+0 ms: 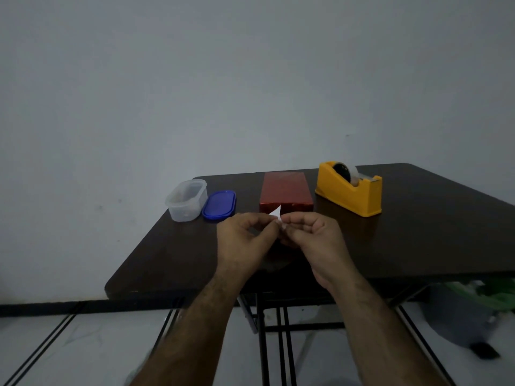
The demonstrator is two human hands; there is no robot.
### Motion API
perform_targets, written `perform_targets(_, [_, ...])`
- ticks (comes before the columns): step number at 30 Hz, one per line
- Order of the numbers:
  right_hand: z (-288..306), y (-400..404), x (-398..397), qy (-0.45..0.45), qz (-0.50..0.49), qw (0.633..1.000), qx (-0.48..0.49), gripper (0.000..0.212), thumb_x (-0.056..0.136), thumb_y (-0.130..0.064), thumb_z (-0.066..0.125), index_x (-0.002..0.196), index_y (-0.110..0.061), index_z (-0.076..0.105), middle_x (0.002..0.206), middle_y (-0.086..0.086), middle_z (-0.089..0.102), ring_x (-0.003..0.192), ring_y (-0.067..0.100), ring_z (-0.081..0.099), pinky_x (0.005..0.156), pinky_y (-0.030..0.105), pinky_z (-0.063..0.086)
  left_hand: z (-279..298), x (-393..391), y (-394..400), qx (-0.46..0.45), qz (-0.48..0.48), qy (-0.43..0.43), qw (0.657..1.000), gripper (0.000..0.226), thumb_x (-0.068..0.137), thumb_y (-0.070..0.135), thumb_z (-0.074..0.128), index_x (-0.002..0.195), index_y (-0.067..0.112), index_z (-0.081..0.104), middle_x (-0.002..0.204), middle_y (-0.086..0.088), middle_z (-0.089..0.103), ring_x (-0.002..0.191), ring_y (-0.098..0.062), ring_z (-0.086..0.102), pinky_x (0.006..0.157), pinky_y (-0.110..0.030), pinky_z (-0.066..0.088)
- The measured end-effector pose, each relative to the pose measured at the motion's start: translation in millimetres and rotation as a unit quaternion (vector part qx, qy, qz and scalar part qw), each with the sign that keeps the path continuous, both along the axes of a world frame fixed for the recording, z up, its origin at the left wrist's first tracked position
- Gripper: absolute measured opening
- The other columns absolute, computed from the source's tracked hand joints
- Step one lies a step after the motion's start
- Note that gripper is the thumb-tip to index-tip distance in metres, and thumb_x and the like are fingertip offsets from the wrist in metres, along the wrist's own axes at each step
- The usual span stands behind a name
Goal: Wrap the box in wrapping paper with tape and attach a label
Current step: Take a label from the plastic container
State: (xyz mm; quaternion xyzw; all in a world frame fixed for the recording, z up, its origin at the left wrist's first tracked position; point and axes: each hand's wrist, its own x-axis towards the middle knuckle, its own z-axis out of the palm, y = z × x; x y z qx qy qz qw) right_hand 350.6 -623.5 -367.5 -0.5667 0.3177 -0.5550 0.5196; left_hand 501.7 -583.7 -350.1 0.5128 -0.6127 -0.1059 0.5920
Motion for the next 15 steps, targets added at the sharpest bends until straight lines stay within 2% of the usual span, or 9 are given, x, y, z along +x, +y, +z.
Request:
perform_targets(3, [-0.8, 1.7, 2.2, 0.005, -0.007, 1.0, -0.017, 0.016, 0.094, -0.001, 0.073, 0.108, -0.006, 0.079, 0.095, 0.009, 0.081, 0.094, 0.024, 0.079, 0.084, 0.034, 0.062, -1.0, -0.5, -0.1, 0.003, 0.011, 0.012, 1.0, 0.012, 0.087, 0.014, 0.081, 0.088, 0.026, 0.083, 0.079, 0.019, 0.077, 0.076, 0.003, 0.073, 0.071, -0.008, 0.054])
perform_targets(11, [0.0, 2.6, 3.5, 0.008, -0.012, 1.0, -0.016, 0.014, 0.092, 0.0, 0.076, 0.105, -0.006, 0.08, 0.091, 0.01, 0.081, 0.091, 0.025, 0.079, 0.081, 0.033, 0.063, -0.2, 0.4, -0.3, 0.032, 0.007, 0.041, 0.999, 0.017, 0.086, 0.012, 0.082, 0.082, 0.029, 0.08, 0.075, 0.016, 0.077, 0.072, 0.0, 0.074, 0.067, -0.01, 0.055])
perform_targets(15, [2.9, 3.4, 2.5, 0.002, -0.009, 1.0, -0.004, 0.015, 0.093, 0.001, 0.074, 0.105, -0.006, 0.079, 0.092, 0.01, 0.081, 0.091, 0.024, 0.079, 0.079, 0.03, 0.062, -0.8, 1.3, -3.5, 0.029, 0.0, 0.058, 0.998, 0.013, 0.088, 0.01, 0.08, 0.081, 0.021, 0.08, 0.075, 0.009, 0.077, 0.07, -0.005, 0.073, 0.065, -0.015, 0.057])
